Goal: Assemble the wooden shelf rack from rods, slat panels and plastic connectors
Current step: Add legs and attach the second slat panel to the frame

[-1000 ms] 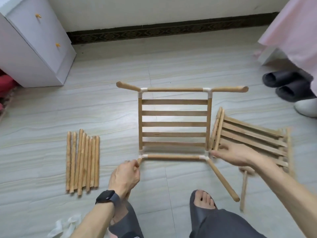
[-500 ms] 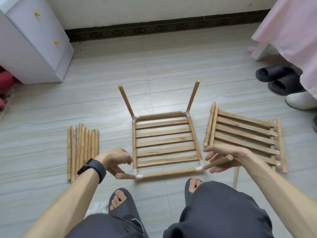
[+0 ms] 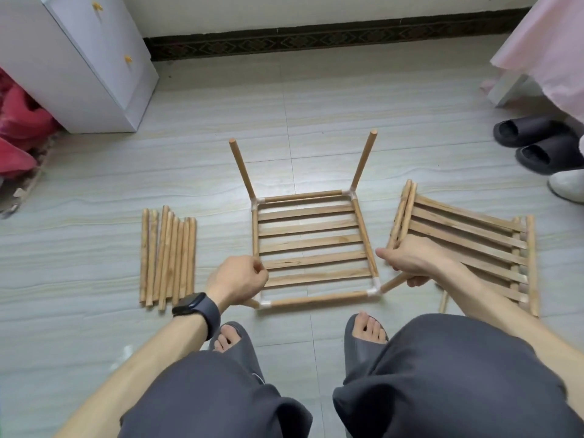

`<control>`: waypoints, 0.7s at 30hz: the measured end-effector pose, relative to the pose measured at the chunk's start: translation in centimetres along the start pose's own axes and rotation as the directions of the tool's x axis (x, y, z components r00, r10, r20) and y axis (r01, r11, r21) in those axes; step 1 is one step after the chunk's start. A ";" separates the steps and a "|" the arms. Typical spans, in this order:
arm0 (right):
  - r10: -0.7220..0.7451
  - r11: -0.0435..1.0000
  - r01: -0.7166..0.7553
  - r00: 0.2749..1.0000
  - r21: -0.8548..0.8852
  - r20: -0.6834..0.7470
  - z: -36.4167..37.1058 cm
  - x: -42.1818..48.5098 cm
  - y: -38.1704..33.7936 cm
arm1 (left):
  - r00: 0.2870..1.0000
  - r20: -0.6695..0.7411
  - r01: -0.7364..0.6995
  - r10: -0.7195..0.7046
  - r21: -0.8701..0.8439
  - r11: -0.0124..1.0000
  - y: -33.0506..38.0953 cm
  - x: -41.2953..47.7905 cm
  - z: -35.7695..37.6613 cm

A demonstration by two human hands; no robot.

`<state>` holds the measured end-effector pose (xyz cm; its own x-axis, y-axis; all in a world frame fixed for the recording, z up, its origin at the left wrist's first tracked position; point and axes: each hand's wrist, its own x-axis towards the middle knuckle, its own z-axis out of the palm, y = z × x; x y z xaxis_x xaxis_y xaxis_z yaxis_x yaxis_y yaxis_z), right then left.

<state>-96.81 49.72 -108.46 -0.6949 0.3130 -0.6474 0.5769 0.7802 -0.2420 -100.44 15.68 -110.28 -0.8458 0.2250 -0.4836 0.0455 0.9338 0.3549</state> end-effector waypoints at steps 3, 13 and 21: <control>-0.001 0.999 0.001 1.000 -0.035 -0.016 -0.3 0.6 -0.6 | 0.979 -0.204 -0.015 0.019 0.023 1.000 0.6 0.1 -0.2; 0.022 1.000 -0.021 0.997 0.015 -0.075 0.3 0.2 -0.5 | 0.936 -0.352 -0.022 -0.014 -0.098 0.995 0.2 0.8 0.8; 0.003 1.000 -0.002 0.995 0.004 -0.098 0.4 -1.3 -0.7 | 0.900 -0.426 0.036 -0.089 -0.132 0.991 -0.4 0.8 -0.1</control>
<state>-96.09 48.53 -107.76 -0.7321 0.3667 -0.5740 0.5802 0.7773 -0.2434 -101.19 15.46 -110.68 -0.9920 0.0006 -0.1263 -0.0554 0.8963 0.4399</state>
